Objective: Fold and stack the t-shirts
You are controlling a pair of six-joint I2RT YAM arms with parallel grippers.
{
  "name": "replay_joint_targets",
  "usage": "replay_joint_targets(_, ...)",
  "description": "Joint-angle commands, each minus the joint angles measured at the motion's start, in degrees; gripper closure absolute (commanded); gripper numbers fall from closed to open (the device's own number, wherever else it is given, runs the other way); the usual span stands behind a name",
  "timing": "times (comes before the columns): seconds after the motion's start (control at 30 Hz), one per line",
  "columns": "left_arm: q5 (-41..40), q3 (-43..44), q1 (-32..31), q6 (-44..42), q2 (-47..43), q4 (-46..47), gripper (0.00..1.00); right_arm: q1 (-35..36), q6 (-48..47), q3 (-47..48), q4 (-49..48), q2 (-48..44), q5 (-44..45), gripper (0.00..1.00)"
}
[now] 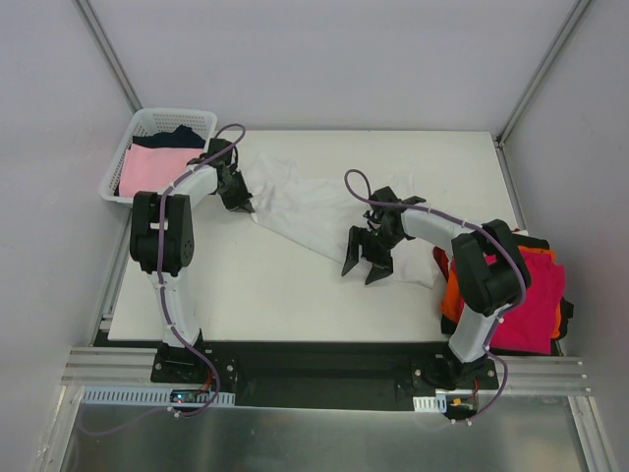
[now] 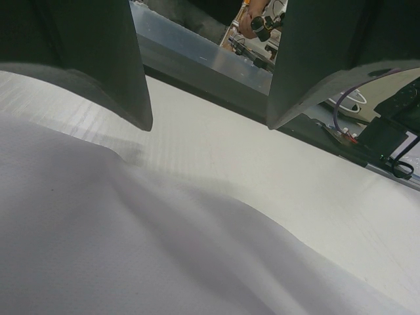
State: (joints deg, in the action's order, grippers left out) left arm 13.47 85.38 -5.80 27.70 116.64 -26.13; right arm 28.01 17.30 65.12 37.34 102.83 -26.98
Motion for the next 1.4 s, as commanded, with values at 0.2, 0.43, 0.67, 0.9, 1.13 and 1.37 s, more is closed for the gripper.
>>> replay_joint_targets(0.2,3.57,0.05,-0.96,1.91,-6.5,-0.24,1.0,0.29,-0.86,0.27,1.24,-1.75,0.26,0.27)
replay_joint_targets(0.43,8.76,4.34,-3.07,8.59,-13.45,-0.32,1.0,0.2,-0.95,0.62,1.24,-1.31,0.09,0.27)
replay_joint_targets(0.67,14.56,15.58,-3.34,12.37,-11.0,-0.85,0.99,0.29,-1.22,1.41,1.59,-1.22,0.35,0.27)
replay_joint_targets(0.9,15.09,24.12,-3.34,15.36,-8.45,-1.47,0.99,0.29,-1.13,1.59,1.77,-2.02,0.79,0.27)
replay_joint_targets(1.13,16.84,33.09,-3.34,16.94,-7.04,-3.05,0.96,0.29,-0.78,2.73,1.59,-2.1,1.14,0.27)
replay_joint_targets(1.37,15.54,22.06,-3.34,14.93,-10.46,-3.66,0.91,0.29,0.45,3.17,-0.07,-1.75,0.88,0.27)
